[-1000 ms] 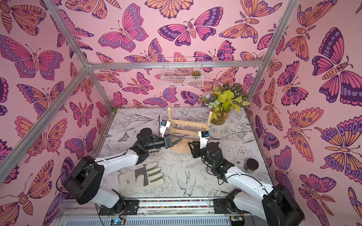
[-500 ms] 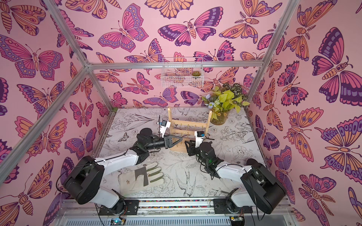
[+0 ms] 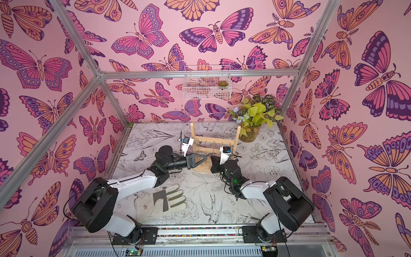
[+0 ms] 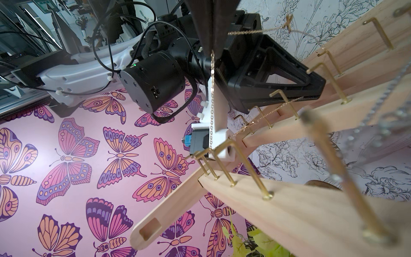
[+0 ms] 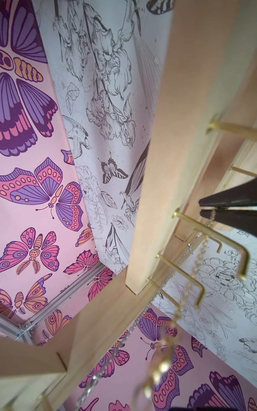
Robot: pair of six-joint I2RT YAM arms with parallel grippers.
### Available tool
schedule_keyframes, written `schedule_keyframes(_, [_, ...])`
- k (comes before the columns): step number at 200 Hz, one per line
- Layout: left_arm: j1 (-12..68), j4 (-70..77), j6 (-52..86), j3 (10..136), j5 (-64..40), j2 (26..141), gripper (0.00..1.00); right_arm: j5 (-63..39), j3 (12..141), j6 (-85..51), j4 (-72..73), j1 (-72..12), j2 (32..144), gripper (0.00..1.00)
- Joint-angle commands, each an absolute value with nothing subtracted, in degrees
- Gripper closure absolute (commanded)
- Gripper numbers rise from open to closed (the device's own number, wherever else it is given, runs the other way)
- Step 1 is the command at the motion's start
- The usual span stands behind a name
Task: Hang the necklace on the jewelry display stand
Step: Hang the necklace on the stand.
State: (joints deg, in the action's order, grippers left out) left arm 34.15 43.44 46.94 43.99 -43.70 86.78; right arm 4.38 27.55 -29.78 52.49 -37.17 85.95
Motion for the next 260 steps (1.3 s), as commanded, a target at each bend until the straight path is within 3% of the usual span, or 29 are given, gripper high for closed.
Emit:
schedule_keyframes(1, [34.0, 43.3, 46.0, 43.4, -44.2, 85.2, 1.00, 3.9, 28.5, -30.0, 55.0, -37.5, 85.9, 0.98])
schedule_keyframes(108, [33.2, 44.1, 45.9, 42.5, -42.2, 85.9, 1.00, 2.8, 27.0, -28.7, 42.0, -39.2, 73.0, 1.00])
schedule_keyframes(189, [33.3, 43.8, 45.5, 41.6, -42.5, 85.8, 1.00, 3.9, 27.0, -28.1, 41.0, -39.2, 76.6, 1.00])
schedule_keyframes(260, [34.5, 43.8, 46.3, 40.2, -41.6, 85.8, 1.00, 4.8, 25.4, -27.3, 36.1, -39.1, 71.3, 1.00])
